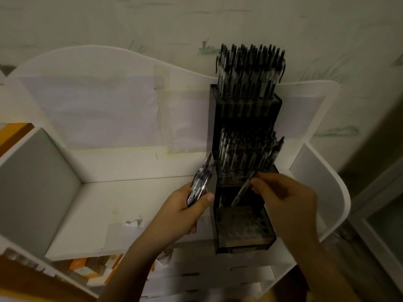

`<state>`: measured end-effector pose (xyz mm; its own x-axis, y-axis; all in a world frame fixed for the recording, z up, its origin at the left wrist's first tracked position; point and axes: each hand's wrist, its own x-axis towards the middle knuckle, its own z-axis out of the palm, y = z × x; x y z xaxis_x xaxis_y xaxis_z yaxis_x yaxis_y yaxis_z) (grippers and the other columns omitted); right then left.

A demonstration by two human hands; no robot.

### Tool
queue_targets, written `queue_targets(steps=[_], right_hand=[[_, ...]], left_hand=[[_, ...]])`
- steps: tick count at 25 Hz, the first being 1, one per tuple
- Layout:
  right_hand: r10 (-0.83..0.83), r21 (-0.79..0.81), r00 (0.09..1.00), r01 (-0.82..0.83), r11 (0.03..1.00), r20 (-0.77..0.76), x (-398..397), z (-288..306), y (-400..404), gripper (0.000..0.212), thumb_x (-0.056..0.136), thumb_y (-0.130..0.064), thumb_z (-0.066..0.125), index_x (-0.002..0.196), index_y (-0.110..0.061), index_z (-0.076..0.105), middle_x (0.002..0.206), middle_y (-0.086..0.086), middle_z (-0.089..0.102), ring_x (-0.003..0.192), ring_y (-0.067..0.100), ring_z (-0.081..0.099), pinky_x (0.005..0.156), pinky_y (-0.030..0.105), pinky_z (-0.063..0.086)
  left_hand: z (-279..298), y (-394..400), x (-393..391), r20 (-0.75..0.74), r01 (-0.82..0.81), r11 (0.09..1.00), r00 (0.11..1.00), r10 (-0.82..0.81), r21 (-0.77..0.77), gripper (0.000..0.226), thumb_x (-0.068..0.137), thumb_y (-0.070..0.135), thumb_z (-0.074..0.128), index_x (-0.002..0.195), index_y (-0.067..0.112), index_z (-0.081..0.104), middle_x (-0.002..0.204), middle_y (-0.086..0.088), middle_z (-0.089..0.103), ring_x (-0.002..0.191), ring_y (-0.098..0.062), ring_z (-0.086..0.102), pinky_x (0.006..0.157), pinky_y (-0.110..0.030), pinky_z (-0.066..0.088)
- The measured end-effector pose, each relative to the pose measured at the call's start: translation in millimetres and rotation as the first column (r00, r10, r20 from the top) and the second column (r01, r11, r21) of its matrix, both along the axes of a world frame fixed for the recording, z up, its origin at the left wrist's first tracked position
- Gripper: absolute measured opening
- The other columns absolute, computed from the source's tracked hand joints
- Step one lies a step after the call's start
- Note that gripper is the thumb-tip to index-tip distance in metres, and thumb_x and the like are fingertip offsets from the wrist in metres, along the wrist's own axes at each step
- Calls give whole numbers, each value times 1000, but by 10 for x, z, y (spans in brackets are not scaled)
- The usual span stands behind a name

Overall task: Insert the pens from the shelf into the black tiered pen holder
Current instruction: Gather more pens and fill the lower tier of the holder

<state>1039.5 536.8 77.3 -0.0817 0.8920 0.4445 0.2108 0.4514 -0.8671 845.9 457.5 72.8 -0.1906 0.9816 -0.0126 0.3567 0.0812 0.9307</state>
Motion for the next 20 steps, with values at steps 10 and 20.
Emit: queue_targets(steps=[10, 20], right_hand=[[31, 103, 956, -64, 993, 292, -187, -803, 107, 13, 80, -16, 75, 92, -15, 74, 81, -10, 70, 82, -3, 64, 72, 1, 46], [22, 42, 951, -36, 998, 307, -160, -650, 93, 17, 78, -19, 78, 95, -19, 73, 82, -12, 69, 72, -6, 63, 71, 2, 47]], left_hand=[[-2, -17, -22, -11, 14, 1000, 1000, -14, 2, 16, 95, 32, 55, 83, 22, 52, 59, 1, 52, 41, -10, 53, 46, -21, 48], [-13, -4, 71, -22, 83, 996, 996, -83, 38, 18, 94, 29, 59, 78, 33, 52, 54, 8, 54, 42, -6, 53, 47, -23, 48]])
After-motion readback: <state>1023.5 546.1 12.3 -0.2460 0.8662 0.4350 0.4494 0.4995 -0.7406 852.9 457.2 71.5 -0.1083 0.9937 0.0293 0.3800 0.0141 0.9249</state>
